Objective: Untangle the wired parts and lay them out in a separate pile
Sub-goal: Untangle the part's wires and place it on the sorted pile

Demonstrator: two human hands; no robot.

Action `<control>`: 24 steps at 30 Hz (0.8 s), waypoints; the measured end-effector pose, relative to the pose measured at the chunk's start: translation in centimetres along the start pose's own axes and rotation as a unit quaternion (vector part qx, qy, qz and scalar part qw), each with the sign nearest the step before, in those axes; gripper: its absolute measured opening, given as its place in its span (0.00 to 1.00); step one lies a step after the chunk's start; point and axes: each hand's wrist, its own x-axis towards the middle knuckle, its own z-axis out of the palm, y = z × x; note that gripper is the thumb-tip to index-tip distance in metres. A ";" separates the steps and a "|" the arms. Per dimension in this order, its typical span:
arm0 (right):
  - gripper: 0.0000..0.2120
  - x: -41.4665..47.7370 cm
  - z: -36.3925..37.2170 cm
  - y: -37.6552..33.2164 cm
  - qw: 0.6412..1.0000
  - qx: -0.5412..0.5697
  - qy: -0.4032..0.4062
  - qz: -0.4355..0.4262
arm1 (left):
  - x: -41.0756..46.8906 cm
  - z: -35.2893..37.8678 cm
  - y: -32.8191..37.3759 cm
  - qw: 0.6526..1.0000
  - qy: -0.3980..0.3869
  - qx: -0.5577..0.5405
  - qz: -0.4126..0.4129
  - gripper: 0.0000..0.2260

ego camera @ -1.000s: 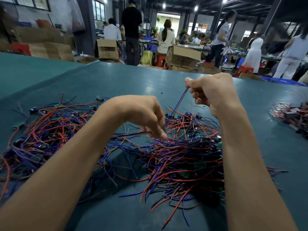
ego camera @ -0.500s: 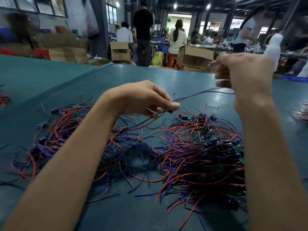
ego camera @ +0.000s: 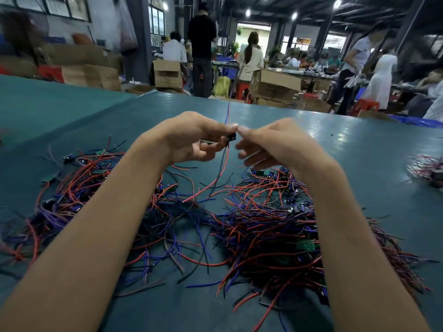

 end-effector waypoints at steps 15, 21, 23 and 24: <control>0.11 0.6 3.0 0.1 0.987 0.123 -0.106 0.001 | 0.3 -1.1 -0.2 0.999 0.037 -0.010 0.020 0.14; 0.10 -0.6 1.6 -0.2 0.979 0.034 -0.200 -0.029 | 0.7 -2.6 -0.3 0.984 0.158 -0.064 0.059 0.14; 0.10 -1.0 1.4 -0.6 0.973 0.007 -0.227 -0.048 | 0.6 -3.3 -0.3 0.978 0.181 -0.079 0.069 0.14; 0.10 -1.2 1.4 -0.9 0.970 -0.008 -0.235 -0.056 | 0.6 -3.5 -0.3 0.976 0.186 -0.084 0.071 0.14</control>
